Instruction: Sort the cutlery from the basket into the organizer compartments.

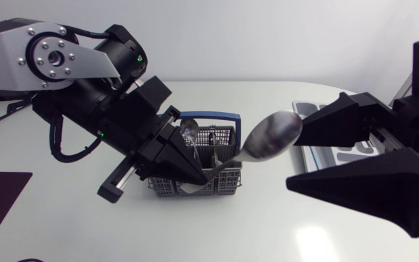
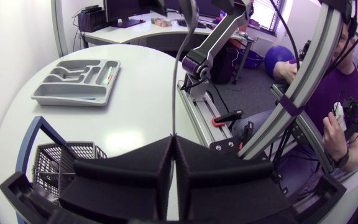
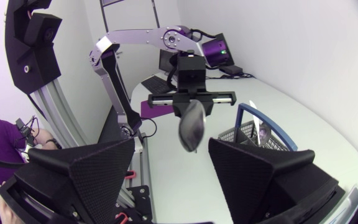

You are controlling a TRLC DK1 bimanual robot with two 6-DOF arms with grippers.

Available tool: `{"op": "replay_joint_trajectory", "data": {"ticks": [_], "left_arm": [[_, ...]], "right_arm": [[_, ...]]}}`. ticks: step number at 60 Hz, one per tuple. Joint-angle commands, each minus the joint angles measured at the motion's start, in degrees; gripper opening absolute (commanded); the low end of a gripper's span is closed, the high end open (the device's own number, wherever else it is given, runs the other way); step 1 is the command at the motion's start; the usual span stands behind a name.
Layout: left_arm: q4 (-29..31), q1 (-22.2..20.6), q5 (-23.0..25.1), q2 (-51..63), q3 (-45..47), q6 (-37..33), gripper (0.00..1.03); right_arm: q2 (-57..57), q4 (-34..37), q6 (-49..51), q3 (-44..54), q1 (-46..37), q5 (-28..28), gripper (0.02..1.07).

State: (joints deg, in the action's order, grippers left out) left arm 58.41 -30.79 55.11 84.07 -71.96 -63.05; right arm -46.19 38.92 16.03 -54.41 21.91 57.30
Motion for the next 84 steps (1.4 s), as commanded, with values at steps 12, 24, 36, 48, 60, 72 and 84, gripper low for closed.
{"op": "replay_joint_trajectory", "data": {"ticks": [12, 24, 36, 48, 60, 72, 84], "left_arm": [[0.03, 1.08, 4.83, 0.83, -3.09, 1.70, 0.03], [-2.69, 0.99, 6.32, 1.01, -3.71, 6.18, 0.03], [-9.46, 0.81, 7.29, 1.01, -2.13, 13.39, 0.03], [-14.73, -0.06, 7.64, 0.65, -0.46, 17.78, 0.03], [-16.31, -0.24, 8.26, 0.83, 0.16, 18.84, 0.03], [-17.28, 0.02, 8.70, 0.83, 0.68, 19.36, 0.03], [-17.72, 0.38, 9.22, 0.74, 0.68, 19.98, 0.03]], "right_arm": [[0.84, -9.21, -6.80, 6.07, 0.32, -3.86, 0.93], [0.58, -15.71, -10.58, 8.09, 7.62, -11.51, 0.88], [-2.41, -20.37, -11.02, 8.01, 9.47, -14.85, 0.78], [-4.61, -24.59, -11.11, 8.18, 9.90, -16.25, 0.61], [-5.49, -28.02, -11.46, 8.53, 8.67, -16.60, 0.44], [-6.10, -29.16, -11.64, 8.53, 7.44, -16.52, 0.29], [-6.10, -29.25, -11.64, 8.45, 7.18, -16.17, 0.15]]}}
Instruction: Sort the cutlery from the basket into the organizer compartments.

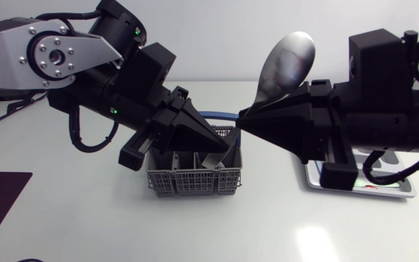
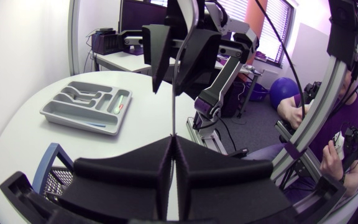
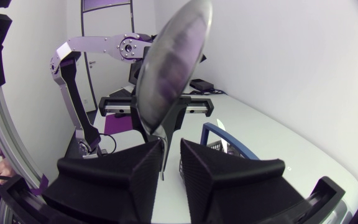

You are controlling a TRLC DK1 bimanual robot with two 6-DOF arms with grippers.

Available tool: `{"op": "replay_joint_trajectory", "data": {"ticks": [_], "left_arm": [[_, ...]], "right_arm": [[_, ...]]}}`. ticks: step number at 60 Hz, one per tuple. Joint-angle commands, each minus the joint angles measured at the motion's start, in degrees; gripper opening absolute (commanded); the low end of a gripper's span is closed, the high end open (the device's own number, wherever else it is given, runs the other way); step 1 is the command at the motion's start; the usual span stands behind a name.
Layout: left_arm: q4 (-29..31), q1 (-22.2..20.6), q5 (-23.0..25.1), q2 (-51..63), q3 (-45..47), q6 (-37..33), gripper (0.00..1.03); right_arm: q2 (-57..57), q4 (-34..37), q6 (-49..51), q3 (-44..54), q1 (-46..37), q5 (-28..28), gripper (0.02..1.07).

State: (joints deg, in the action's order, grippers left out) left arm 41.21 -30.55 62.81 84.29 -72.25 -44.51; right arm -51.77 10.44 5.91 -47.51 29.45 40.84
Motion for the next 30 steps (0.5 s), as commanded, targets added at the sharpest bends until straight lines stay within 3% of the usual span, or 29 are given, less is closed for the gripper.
{"op": "replay_joint_trajectory", "data": {"ticks": [1, 14, 17, 20, 22, 23, 24, 25, 26, 27, 29, 30], "left_arm": [[-0.52, 0.13, 1.62, 0.52, 0.97, 1.45, 0.03], [-1.57, -0.13, 1.62, 0.44, 0.88, 2.68, 0.03], [-3.33, 0.22, 1.62, 0.44, 0.79, 4.87, 0.09], [-4.56, 0.84, 1.62, 0.17, 0.79, 6.46, 0.23], [-6.14, 1.72, 1.62, -0.27, 0.71, 8.39, 0.51], [-6.49, 1.89, 1.53, -0.44, 0.71, 8.83, 0.60], [-6.58, 1.98, 1.53, -0.53, 0.71, 9.00, 0.61], [-7.20, 2.77, 1.44, -0.88, 0.71, 9.71, 0.76], [-7.72, 3.21, 1.27, -1.15, 0.71, 10.15, 0.84], [-7.81, 3.30, 1.27, -1.23, 0.71, 10.15, 0.85], [-8.52, 4.27, 0.83, -1.41, 0.62, 11.11, 0.99], [-8.69, 4.53, 0.65, -1.50, 0.62, 11.38, 0.99]], "right_arm": [[-0.53, -0.77, -1.61, 1.54, -0.36, 0.29, 0.15], [-0.53, -0.24, -2.05, 1.36, -0.54, 0.73, 0.08], [-0.53, -0.24, -2.22, 1.28, -0.71, 0.73, 0.08], [-0.53, 0.29, -2.22, 1.10, -1.24, 0.82, 0.08], [-0.44, 0.73, -2.22, 0.84, -1.77, 1.17, 0.08], [-0.35, 0.90, -2.22, 0.75, -2.12, 1.17, 0.08], [-0.35, 0.99, -2.22, 0.66, -2.29, 1.17, 0.08], [-0.26, 1.34, -2.22, 0.57, -2.82, 1.17, 0.08], [-0.26, 1.43, -2.13, 0.48, -3.52, 1.17, 0.08], [-0.26, 1.52, -2.13, 0.48, -3.70, 1.17, 0.08], [-0.35, 2.22, -2.13, 0.13, -5.11, 1.17, 0.08], [-0.44, 2.40, -2.13, -0.04, -5.81, 1.26, 0.08]]}}
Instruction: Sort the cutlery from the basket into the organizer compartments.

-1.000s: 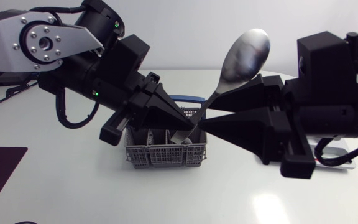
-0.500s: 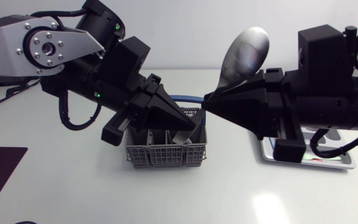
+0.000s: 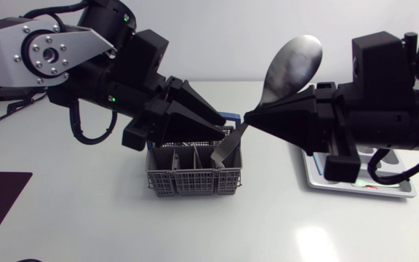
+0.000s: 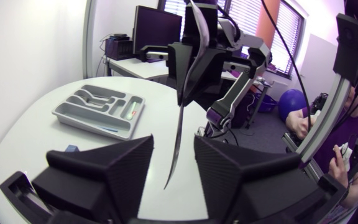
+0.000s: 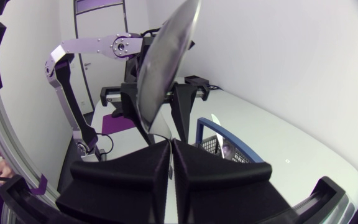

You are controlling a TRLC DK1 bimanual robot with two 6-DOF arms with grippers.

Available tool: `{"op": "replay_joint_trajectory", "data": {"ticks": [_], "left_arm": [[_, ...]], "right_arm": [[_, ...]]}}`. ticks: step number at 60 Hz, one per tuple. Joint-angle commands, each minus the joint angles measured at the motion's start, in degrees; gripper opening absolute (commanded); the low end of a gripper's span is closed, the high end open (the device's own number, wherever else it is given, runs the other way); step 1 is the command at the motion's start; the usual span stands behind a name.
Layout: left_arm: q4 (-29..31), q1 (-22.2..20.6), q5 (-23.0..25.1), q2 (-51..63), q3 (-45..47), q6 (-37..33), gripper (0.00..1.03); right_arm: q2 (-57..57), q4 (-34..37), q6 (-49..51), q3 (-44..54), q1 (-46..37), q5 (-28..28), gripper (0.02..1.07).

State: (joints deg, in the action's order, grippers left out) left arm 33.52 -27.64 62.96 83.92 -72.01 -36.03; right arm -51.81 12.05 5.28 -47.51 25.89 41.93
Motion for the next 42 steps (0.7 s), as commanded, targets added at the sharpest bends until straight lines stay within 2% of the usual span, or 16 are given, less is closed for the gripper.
{"op": "replay_joint_trajectory", "data": {"ticks": [1, 5, 10, 12, 17, 25, 29, 32, 42], "left_arm": [[-1.26, 1.97, 0.23, -1.21, 0.29, 3.07, 0.99], [-2.40, 2.85, -3.37, -1.65, 0.38, 4.39, 0.99], [-2.84, 3.82, -5.65, -2.27, 0.64, 4.92, 0.99], [-2.84, 3.82, -8.29, -2.36, 0.73, 5.01, 0.99], [-3.20, 4.17, -10.40, -2.88, 1.34, 5.09, 0.99], [-4.43, 4.08, -17.61, -4.03, 2.75, 5.36, 0.99], [-4.87, 3.82, -19.45, -4.47, 3.28, 5.53, 0.99], [-5.22, 2.15, -23.94, -4.64, 4.07, 5.36, 0.99], [-8.12, -1.81, -31.41, -5.52, 7.06, 4.65, 0.99]], "right_arm": [[-0.40, 0.87, -1.50, -0.04, -2.77, 0.08, 0.08], [-0.92, 2.01, -1.32, -0.66, -6.11, -0.01, 0.08], [-1.80, 3.33, -0.53, -1.36, -9.63, -0.98, 0.08], [-2.33, 4.38, 0.17, -1.80, -10.95, -1.68, 0.08], [-3.56, 5.70, 2.46, -2.24, -12.79, -5.72, 0.08], [-7.69, 7.19, 5.80, -3.38, -16.84, -12.31, 0.08], [-9.89, 7.46, 6.67, -4.26, -19.39, -14.33, 0.08], [-11.91, 7.46, 7.47, -5.23, -21.58, -15.83, 0.08], [-18.76, 8.69, 9.22, -9.89, -28.97, -17.85, 0.08]]}}
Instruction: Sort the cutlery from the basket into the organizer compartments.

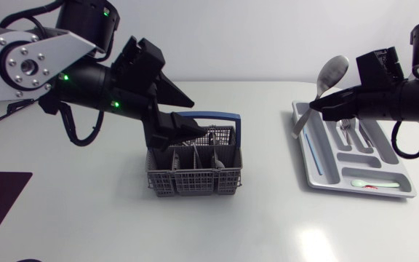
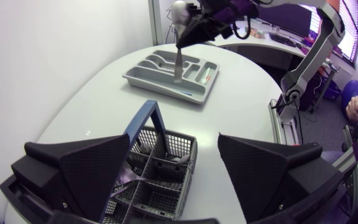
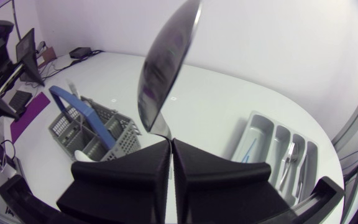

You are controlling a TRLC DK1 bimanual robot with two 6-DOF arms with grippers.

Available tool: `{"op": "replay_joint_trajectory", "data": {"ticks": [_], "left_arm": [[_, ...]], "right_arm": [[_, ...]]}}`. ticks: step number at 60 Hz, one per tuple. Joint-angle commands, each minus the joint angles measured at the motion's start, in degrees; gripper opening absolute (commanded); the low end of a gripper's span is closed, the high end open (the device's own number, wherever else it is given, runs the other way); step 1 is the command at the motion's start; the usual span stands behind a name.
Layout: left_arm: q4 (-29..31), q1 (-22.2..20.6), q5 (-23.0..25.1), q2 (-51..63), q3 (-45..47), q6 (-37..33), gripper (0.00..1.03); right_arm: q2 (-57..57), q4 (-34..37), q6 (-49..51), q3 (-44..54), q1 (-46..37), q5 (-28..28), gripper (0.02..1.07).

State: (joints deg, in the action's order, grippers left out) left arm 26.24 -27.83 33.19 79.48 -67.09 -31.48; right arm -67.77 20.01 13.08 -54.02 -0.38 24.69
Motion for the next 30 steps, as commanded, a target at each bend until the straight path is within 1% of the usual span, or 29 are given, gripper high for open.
{"op": "replay_joint_trajectory", "data": {"ticks": [1, 9, 13, 16, 23, 30], "left_arm": [[-0.84, -2.05, -2.16, -1.26, 2.31, -0.24, 0.99], [-0.84, -3.89, -5.77, -1.26, 2.93, -2.35, 0.99], [-0.75, -4.77, -7.26, -1.26, 3.19, -3.32, 0.99], [-0.84, -5.39, -8.58, -1.26, 3.37, -4.02, 0.99], [-0.84, -6.35, -9.90, -1.00, 3.81, -5.08, 0.99], [-0.84, -6.79, -10.16, -0.91, 4.25, -5.78, 0.99]], "right_arm": [[-3.42, 0.82, 1.42, -3.81, -3.48, -0.69, 0.08], [-9.05, 3.19, 2.74, -8.12, -7.79, -1.92, 0.08], [-11.86, 3.81, 3.27, -10.05, -9.29, -4.30, 0.08], [-13.62, 4.86, 3.53, -11.72, -10.43, -4.74, 0.08], [-18.89, 7.15, 3.71, -16.12, -12.36, -7.72, 0.08], [-24.69, 10.49, 3.88, -21.83, -14.03, -10.36, 0.08]]}}
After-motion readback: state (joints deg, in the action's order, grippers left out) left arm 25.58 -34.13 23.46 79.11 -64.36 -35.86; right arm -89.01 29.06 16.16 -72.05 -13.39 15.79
